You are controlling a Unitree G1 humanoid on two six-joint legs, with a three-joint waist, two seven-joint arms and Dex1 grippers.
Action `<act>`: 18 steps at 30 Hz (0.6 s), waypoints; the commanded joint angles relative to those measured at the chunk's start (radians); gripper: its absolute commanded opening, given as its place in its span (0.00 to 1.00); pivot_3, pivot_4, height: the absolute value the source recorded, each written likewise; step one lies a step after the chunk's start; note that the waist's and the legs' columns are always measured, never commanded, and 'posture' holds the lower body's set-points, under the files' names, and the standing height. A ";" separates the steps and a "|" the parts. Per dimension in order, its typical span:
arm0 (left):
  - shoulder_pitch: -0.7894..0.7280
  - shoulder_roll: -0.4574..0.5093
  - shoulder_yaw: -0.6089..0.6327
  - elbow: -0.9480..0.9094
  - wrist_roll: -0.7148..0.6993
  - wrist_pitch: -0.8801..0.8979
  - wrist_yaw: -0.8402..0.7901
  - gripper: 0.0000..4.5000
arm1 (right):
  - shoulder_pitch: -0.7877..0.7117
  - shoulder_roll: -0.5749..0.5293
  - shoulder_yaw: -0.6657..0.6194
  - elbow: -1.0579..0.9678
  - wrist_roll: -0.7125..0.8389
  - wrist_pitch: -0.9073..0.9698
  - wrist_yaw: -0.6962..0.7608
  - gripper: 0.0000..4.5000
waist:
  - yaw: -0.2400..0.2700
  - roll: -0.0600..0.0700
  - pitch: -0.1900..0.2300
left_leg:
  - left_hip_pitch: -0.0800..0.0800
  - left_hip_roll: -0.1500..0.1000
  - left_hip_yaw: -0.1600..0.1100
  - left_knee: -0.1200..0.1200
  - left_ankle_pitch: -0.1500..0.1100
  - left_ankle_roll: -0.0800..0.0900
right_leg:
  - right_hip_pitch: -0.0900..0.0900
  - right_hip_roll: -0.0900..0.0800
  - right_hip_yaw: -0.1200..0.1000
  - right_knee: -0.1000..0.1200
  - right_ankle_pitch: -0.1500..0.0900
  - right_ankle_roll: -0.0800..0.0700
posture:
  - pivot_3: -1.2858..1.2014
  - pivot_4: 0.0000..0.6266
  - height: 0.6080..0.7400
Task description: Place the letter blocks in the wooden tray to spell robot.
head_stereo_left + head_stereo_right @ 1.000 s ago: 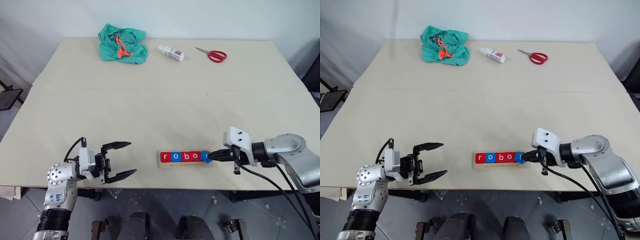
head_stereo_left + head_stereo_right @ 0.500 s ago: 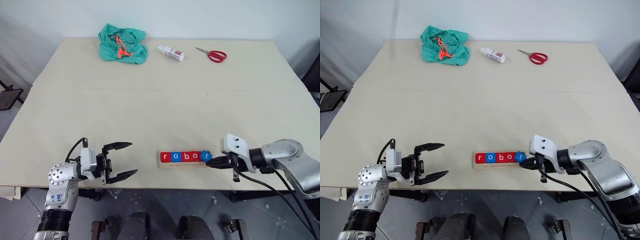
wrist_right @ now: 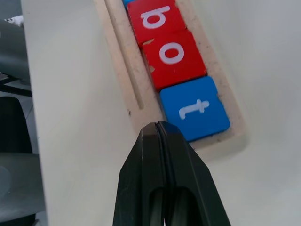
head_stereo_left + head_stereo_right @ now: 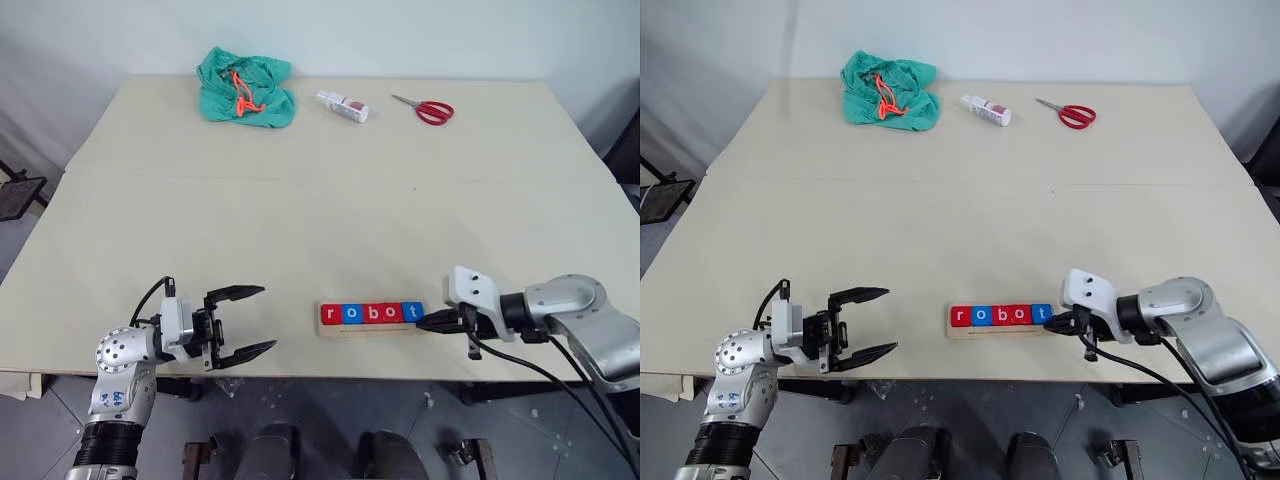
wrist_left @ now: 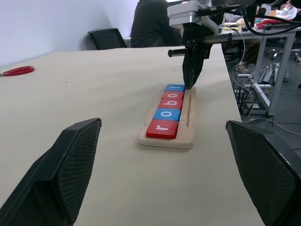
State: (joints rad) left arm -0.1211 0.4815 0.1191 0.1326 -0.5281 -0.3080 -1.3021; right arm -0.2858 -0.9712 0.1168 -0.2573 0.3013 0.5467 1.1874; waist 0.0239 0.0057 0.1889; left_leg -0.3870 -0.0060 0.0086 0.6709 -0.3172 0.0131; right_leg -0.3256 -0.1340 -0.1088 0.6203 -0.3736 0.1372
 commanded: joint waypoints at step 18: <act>-0.024 0.070 0.088 0.013 0.107 0.057 0.247 1.00 | 0.092 0.068 -0.334 0.412 0.139 -0.459 0.183 0.67 | -0.004 -0.001 0.000 | 0.002 0.000 0.001 -0.003 0.000 0.000 | 0.001 0.000 0.000 0.000 0.000 0.000 | 0.52 0.24 1.00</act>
State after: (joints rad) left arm -0.1426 0.5326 0.1740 0.1571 -0.4313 -0.2520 -1.0942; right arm -0.1806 -0.9048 -0.1745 0.1035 0.4216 0.1747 1.3148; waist 0.0197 0.0052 0.1893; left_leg -0.3851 -0.0057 0.0102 0.6681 -0.3171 0.0131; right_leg -0.3249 -0.1335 -0.1092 0.6197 -0.3736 0.1373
